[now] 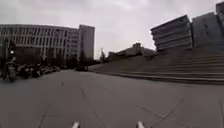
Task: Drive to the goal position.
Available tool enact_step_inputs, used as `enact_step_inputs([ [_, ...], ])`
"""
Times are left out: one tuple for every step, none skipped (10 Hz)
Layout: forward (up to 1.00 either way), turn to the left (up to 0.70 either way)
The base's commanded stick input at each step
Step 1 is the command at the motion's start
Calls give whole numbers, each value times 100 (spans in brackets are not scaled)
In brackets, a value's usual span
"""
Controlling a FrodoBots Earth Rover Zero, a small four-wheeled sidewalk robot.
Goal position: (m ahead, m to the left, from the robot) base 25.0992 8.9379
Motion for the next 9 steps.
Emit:
enact_step_inputs([
  [60, 15],
  [60, 15],
  [60, 15],
  [60, 15],
  [60, 15],
  [60, 15],
  [60, 15],
  [60, 15],
  [60, 15],
])
